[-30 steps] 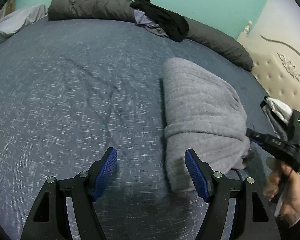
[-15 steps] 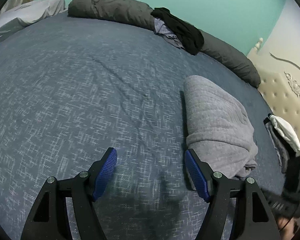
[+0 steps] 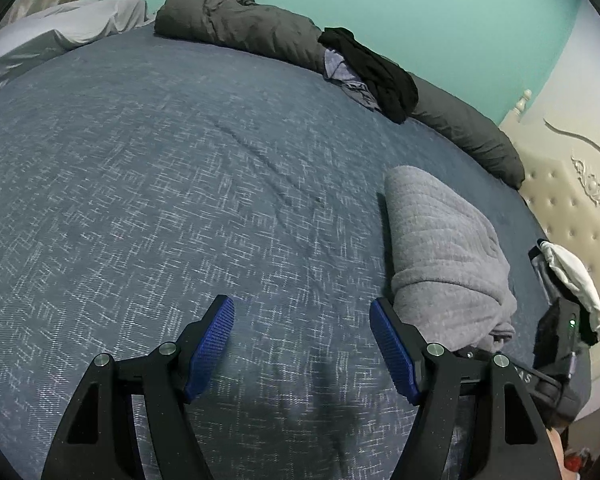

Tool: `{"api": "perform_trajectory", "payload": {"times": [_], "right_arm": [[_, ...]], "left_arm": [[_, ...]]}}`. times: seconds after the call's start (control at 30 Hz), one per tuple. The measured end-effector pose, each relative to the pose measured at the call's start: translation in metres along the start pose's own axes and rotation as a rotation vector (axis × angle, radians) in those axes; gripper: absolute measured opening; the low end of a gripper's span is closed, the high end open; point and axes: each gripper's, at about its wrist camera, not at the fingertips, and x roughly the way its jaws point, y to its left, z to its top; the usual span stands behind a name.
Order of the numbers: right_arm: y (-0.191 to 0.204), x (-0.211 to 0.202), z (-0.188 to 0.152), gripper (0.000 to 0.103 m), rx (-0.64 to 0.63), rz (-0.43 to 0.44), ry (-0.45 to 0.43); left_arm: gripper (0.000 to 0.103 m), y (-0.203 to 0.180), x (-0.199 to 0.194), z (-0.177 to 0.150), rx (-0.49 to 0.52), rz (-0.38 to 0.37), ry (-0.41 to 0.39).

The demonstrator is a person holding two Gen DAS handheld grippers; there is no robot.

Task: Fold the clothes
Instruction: 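Grasp the end of the grey hoodie bundle with the right tool and lift it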

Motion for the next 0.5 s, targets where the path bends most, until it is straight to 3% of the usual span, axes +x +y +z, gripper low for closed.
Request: {"api": "perform_trajectory", "payload": {"times": [0.03, 0.23, 0.5], "right_arm": [[0.0, 0.004, 0.0, 0.042, 0.005, 0.006, 0.006], [-0.001, 0.004, -0.004, 0.012, 0.021, 0.006, 0.0], [0.0, -0.024, 0.001, 0.007, -0.025, 0.02, -0.019]], "left_arm": [[0.074, 0.001, -0.001, 0.0, -0.001, 0.001, -0.001], [0.074, 0.007, -0.004, -0.002, 0.003, 0.01, -0.003], [0.074, 0.008, -0.013, -0.005, 0.004, 0.016, -0.029]]}}
